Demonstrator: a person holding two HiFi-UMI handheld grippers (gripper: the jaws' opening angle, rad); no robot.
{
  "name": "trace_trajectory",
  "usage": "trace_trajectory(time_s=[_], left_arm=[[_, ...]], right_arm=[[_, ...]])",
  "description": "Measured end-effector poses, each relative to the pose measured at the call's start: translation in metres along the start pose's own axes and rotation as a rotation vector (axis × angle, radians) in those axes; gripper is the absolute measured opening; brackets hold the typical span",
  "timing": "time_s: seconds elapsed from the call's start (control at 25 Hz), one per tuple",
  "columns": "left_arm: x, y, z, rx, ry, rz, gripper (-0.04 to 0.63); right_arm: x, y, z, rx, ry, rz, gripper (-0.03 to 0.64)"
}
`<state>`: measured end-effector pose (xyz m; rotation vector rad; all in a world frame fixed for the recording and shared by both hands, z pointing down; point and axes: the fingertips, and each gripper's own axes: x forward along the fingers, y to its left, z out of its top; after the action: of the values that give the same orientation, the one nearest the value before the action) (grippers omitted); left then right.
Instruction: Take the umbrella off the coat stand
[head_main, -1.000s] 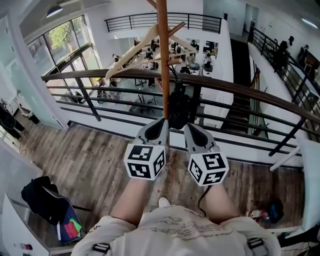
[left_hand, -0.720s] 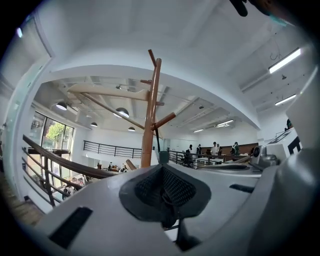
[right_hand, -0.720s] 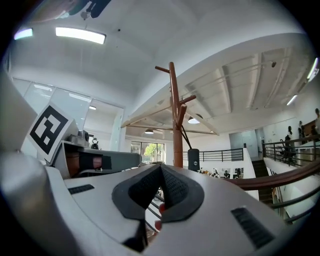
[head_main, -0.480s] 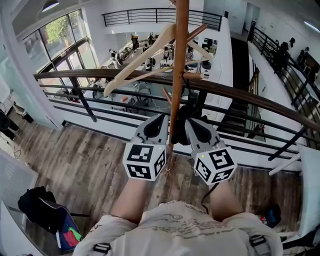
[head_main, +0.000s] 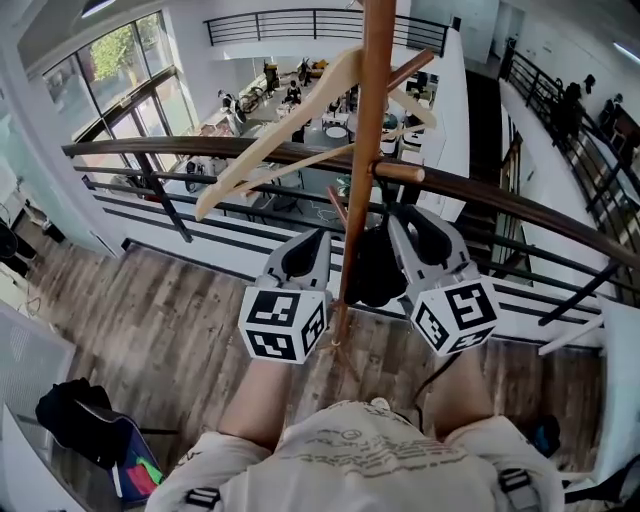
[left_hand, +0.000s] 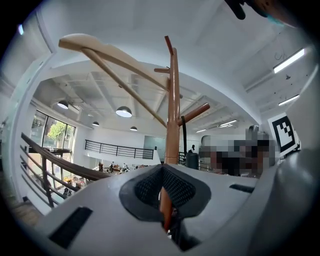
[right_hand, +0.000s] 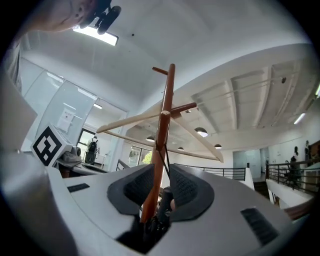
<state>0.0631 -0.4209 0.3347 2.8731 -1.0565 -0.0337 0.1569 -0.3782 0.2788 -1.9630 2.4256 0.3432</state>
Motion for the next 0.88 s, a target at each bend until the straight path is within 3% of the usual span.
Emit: trace_trajectory(time_s=[0.2, 0.6, 0.64, 0.76, 0.88], left_arm=[[0.01, 0.002, 0.002, -0.003, 0.001, 0.05, 0.005], [0.015, -0.003, 0.014, 0.01, -0.004, 0.157, 0.005], [0.015, -0.002, 0.014, 0.008, -0.001, 0.168, 0.005], [0.012, -0.001, 0.008, 0.003, 0.008, 0.196, 0.005], [0.008, -0.003, 0.007, 0.008, 0.007, 0.219, 0.005]], right_arm=[[0.021, -0.012, -0.002, -0.113, 0.054, 0.095, 0.115], [0.053, -0.015, -0.017, -0.147, 0.129, 0.256, 0.116], [0.055, -0.015, -0.016, -0.145, 0.129, 0.266, 0.11], [0.059, -0.015, -0.015, -0.148, 0.116, 0.273, 0.007], [0.057, -0.014, -0.016, -0.13, 0.094, 0.289, 0.002]])
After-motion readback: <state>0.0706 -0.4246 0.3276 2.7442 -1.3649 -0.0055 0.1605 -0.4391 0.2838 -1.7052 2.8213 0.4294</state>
